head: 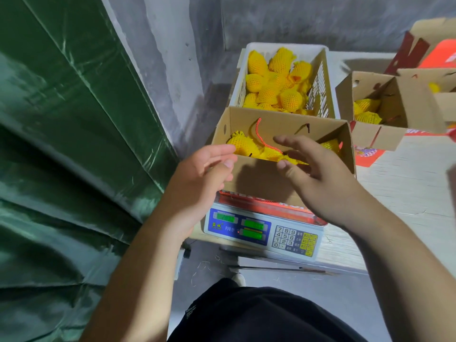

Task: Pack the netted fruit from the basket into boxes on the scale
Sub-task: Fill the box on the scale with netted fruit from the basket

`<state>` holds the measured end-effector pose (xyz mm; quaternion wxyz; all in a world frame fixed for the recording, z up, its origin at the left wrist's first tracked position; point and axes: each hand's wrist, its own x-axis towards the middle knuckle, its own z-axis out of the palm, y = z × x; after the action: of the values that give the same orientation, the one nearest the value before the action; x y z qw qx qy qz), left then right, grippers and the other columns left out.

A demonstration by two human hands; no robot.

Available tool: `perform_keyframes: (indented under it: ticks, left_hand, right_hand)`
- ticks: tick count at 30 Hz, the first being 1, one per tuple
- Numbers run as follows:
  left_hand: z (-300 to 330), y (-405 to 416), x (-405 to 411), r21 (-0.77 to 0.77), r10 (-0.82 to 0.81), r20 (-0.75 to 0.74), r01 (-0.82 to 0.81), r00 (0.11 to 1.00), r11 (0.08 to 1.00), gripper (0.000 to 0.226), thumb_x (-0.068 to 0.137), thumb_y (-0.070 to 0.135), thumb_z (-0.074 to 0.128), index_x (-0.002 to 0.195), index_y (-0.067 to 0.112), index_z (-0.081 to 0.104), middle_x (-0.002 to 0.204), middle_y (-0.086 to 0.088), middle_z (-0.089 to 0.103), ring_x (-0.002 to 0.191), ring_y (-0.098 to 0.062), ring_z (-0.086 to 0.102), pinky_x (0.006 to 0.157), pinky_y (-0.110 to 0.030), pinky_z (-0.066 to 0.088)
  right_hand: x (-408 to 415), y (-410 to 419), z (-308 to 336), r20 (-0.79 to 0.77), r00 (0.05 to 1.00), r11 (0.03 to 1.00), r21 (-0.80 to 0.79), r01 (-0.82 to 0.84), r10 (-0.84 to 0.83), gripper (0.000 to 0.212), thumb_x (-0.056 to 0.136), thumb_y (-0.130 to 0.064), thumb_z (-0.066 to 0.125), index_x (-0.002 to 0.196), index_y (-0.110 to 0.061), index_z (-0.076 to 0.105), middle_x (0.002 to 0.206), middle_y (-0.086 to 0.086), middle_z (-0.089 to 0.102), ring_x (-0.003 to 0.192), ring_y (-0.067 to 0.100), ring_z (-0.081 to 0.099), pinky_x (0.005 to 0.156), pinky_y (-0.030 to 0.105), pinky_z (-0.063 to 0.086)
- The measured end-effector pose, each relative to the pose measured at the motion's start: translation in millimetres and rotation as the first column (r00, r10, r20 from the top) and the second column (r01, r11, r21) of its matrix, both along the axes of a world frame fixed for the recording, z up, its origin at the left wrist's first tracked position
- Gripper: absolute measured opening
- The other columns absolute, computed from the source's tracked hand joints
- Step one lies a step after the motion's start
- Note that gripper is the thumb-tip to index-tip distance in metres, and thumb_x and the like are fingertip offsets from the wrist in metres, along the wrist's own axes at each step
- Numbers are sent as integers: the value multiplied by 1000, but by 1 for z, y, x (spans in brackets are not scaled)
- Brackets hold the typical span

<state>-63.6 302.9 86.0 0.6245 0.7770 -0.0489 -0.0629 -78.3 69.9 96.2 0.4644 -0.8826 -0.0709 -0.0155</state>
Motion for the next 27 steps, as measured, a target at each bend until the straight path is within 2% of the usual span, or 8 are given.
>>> perform_keyframes:
  ticks: [3, 9, 14, 17, 22, 27]
  left_hand:
    - [0, 0, -2, -7, 6, -11, -6, 1000, 1000, 27, 93, 38, 59, 116, 45, 68, 115, 22, 75, 99, -6, 74, 80, -17, 58]
    - [-1, -1, -4, 6, 16, -26, -16, 1000, 1000, 27, 93, 37, 57, 116, 47, 67, 115, 23, 75, 99, -5, 73, 78, -18, 57]
    - [-3, -2, -4, 14, 14, -34, -13, 999, 1000, 26, 93, 38, 57, 114, 48, 67, 113, 24, 75, 99, -3, 73, 79, -13, 56]
    - [-3, -3, -2, 17, 20, -37, -20, 999, 1000, 26, 92, 39, 57, 114, 48, 67, 113, 24, 75, 98, -3, 73, 77, -15, 56]
    - [-4, -7, 6, 2, 24, -45, -24, 999, 1000, 28, 90, 39, 58, 115, 44, 68, 113, 22, 75, 98, -5, 73, 83, -21, 58]
    - [-3, -18, 24, -16, -13, -57, 12, 998, 1000, 23, 100, 31, 61, 120, 39, 68, 114, 22, 75, 99, -6, 73, 84, -23, 56]
  right_hand:
    - [-4, 5, -1, -33, 997, 997, -8, -71, 70, 42, 103, -30, 59, 144, -35, 54, 142, -21, 56, 132, 1, 51, 108, 25, 43]
    - [-5, 9, -3, -36, 993, 993, -27, -114, 113, 41, 103, -26, 60, 144, -30, 56, 140, -18, 60, 128, -2, 53, 110, 29, 46]
    - [-2, 7, -4, -48, 992, 993, 34, -113, 114, 40, 103, -24, 61, 143, -27, 57, 137, -20, 60, 127, -5, 54, 110, 29, 48]
    - [0, 6, -4, -56, 991, 991, 73, -116, 120, 40, 103, -22, 61, 142, -26, 58, 137, -20, 61, 127, -5, 55, 109, 27, 49]
    - [6, 4, -5, -71, 990, 988, 110, -110, 118, 38, 103, -20, 61, 141, -25, 59, 134, -24, 61, 121, -12, 56, 99, 11, 47]
    - [12, -5, -7, -71, 995, 989, 136, -65, 75, 38, 103, -21, 62, 140, -30, 59, 134, -24, 62, 123, -7, 57, 103, 17, 48]
